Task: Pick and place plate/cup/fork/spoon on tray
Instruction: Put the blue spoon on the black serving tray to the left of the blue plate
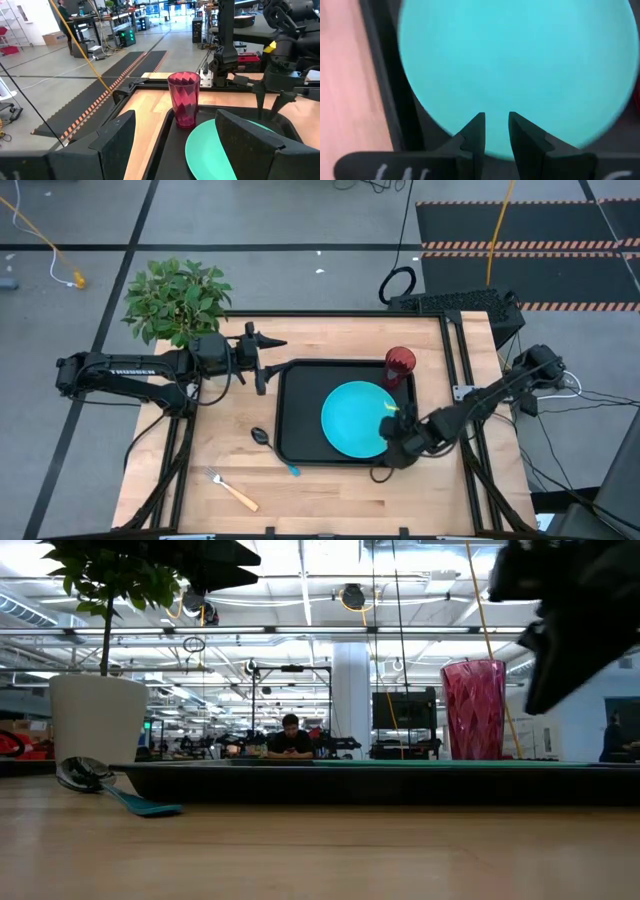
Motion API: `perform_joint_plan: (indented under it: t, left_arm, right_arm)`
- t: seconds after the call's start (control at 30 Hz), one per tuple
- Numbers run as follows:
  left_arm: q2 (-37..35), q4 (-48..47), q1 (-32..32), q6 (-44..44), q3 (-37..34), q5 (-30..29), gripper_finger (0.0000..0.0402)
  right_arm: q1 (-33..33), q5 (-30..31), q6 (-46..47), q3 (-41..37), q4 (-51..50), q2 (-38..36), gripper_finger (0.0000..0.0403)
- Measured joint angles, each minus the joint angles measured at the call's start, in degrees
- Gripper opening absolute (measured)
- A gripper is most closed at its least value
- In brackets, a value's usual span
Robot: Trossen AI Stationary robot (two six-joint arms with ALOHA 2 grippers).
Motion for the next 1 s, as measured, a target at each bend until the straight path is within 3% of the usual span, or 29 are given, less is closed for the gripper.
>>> perform_joint_plan:
  t: [0.17,0.33,0.57,0.77,1.0]
  left_arm:
    - [0.0,0.0,0.0,0.0,0.0,0.0,0.0278]
    - [0.0,0.0,0.0,0.0,0.0,0.0,0.0278]
    - [0.0,0.0,0.0,0.0,0.0,0.0,0.0278]
    - [0.0,0.9,0.0,-0.2,0.0,0.0,0.0278]
    - [0.0,4.3,0.0,-7.8,0.0,0.0,0.0278]
  right_arm:
    - [-3.8,1.0,-8.5,5.8,2.0,3.1,0.0077]
    - [-6.1,7.2,-16.2,9.7,6.0,3.5,0.0077]
    - [-6.3,9.2,-33.3,7.3,27.8,1.8,0.0077]
    - [-6.4,7.9,-38.0,1.5,46.4,1.7,0.0077]
    - [-9.7,8.4,-56.2,-2.4,60.4,1.7,0.0077]
